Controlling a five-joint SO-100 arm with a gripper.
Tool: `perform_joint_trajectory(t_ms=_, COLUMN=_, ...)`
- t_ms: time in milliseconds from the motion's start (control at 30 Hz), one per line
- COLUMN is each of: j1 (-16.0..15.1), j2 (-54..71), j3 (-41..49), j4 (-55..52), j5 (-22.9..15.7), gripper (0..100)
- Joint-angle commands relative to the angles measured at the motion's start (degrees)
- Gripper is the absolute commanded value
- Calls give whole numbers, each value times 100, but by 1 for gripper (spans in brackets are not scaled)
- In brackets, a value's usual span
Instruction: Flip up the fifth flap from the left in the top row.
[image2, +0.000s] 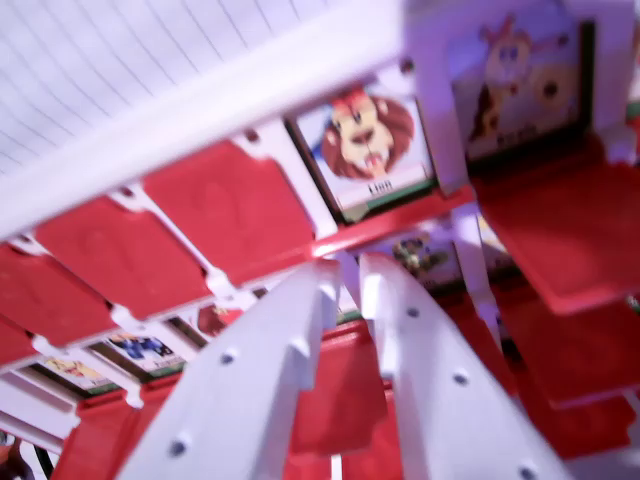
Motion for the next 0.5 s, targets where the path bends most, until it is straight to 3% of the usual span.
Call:
perform_joint_trajectory(t_ms=0, j1=53, j2=158, j3=-686, j4=-255, j5=-105, gripper=2)
perform_joint_trajectory(t_ms=467, j1=123, j2=18, j3=-800, j4=-624, j5=-211, gripper=2)
